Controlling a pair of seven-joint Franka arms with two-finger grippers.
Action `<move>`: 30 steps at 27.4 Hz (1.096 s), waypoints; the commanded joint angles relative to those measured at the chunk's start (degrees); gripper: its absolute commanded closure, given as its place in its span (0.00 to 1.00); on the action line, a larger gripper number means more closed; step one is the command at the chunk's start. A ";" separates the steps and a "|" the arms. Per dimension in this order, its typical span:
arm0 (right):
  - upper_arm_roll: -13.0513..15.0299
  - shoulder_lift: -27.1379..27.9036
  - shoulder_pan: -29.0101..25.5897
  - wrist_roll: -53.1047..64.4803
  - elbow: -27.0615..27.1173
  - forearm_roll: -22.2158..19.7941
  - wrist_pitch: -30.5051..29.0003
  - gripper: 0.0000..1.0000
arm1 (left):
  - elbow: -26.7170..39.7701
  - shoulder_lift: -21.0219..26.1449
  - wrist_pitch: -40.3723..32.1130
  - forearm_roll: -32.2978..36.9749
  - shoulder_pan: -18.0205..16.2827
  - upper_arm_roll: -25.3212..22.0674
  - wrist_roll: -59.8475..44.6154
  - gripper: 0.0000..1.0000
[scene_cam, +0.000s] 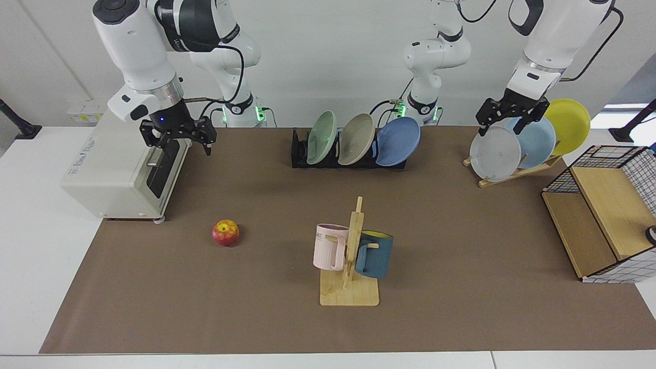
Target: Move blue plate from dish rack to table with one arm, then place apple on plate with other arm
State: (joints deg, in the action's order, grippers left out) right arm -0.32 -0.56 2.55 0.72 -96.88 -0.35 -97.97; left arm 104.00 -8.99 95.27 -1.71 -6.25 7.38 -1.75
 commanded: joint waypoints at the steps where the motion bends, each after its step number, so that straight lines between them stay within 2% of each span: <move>1: -0.47 -1.11 -0.88 -0.45 -1.12 1.14 -0.38 0.00 | 0.94 -0.41 1.06 -0.66 0.18 -0.26 -0.01 0.00; 30: -0.47 -1.11 -0.88 -0.45 -1.12 1.14 -0.30 0.00 | 2.34 -1.03 0.79 -0.49 0.27 0.35 -0.54 0.00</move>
State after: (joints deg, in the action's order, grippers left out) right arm -0.32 -0.56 2.55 0.72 -96.88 -0.35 -97.97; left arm 104.93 -8.96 95.16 -1.79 -6.22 8.09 -1.75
